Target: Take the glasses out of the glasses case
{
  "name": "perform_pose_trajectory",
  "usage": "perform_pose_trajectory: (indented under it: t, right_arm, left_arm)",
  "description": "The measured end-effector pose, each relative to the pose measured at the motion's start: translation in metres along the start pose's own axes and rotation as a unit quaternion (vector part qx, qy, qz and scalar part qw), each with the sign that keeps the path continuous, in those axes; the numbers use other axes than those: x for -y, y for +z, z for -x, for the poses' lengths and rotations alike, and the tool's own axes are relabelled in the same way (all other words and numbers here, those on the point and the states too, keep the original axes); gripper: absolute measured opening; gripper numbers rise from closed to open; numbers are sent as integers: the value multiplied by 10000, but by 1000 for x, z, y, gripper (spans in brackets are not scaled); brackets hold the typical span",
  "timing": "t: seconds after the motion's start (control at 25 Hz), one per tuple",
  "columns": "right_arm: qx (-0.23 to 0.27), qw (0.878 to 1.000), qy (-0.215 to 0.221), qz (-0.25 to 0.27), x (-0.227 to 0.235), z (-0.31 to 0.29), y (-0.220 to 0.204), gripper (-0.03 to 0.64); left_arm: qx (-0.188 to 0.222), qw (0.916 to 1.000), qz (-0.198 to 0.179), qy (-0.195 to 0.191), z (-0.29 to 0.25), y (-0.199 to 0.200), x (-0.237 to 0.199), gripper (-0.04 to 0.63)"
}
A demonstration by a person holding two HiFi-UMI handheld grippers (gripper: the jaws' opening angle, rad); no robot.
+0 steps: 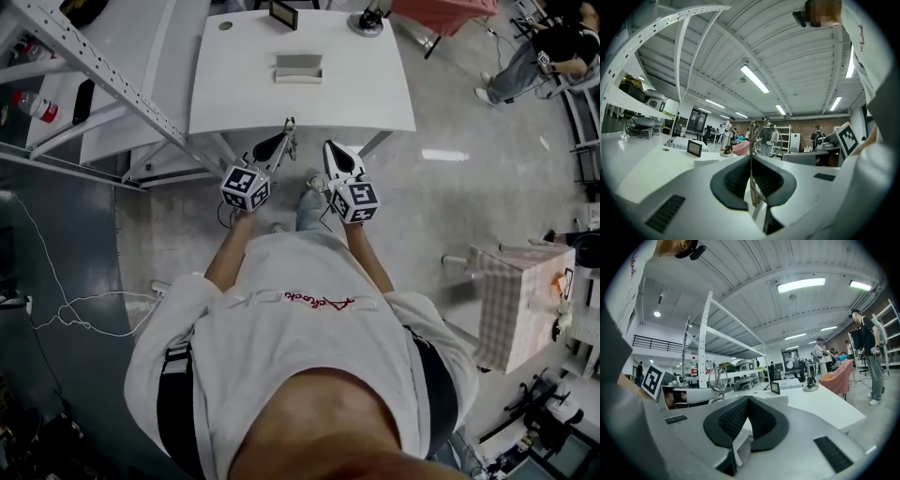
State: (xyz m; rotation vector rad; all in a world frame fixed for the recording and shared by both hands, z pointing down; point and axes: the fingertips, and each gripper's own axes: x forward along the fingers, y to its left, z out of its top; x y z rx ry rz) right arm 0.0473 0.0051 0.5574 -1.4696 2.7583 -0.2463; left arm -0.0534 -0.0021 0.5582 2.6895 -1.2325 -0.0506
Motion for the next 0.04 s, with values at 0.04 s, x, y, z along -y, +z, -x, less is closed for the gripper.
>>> perform_pose_trajectory:
  t: [0.04]
  right_arm:
    - [-6, 10000, 2, 0, -1, 0, -1, -5]
  left_arm:
    - [-10, 10000, 8, 5, 1, 0, -1, 37]
